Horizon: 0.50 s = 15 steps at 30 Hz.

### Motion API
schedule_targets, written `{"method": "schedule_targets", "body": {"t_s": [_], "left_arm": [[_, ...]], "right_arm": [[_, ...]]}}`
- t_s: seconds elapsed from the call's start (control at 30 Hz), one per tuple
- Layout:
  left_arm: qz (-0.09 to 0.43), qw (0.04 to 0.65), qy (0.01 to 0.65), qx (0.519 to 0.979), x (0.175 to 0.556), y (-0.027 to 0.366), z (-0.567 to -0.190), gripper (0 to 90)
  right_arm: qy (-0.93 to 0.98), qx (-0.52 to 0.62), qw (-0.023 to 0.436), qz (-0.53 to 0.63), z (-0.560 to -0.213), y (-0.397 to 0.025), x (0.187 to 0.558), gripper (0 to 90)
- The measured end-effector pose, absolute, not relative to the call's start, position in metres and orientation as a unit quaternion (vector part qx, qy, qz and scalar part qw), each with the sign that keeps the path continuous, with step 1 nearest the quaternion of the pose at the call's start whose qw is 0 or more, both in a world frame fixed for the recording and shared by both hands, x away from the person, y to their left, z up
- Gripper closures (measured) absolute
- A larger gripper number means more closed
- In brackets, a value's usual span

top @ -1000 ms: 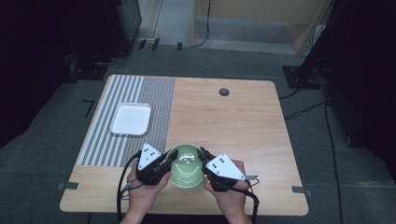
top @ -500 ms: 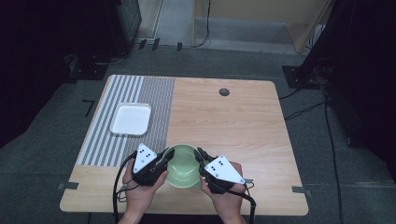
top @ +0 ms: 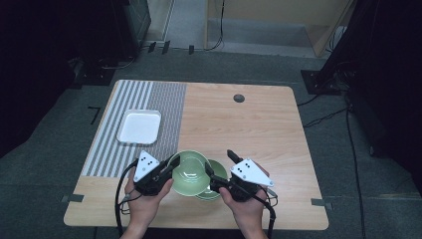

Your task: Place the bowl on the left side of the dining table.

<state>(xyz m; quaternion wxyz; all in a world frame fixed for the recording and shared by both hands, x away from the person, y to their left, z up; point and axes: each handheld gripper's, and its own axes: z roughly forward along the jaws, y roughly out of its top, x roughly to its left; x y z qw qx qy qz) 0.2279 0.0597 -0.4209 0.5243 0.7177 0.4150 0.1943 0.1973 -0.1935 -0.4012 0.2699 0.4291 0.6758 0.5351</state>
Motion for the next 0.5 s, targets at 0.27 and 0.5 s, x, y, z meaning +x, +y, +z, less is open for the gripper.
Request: {"method": "schedule_targets", "body": {"t_s": [0.27,0.5], "left_arm": [[0.206,0.529,0.416,0.710,0.228,0.068,-0.415,84.0],[0.205,0.533,0.419,0.706,0.230,0.072,-0.413,84.0]], "right_arm": [[0.675,0.429,0.253,0.544,-0.401,-0.197,0.198,19.1],[0.671,0.426,0.239,0.557,-0.399,-0.201,0.198,17.2]]}}
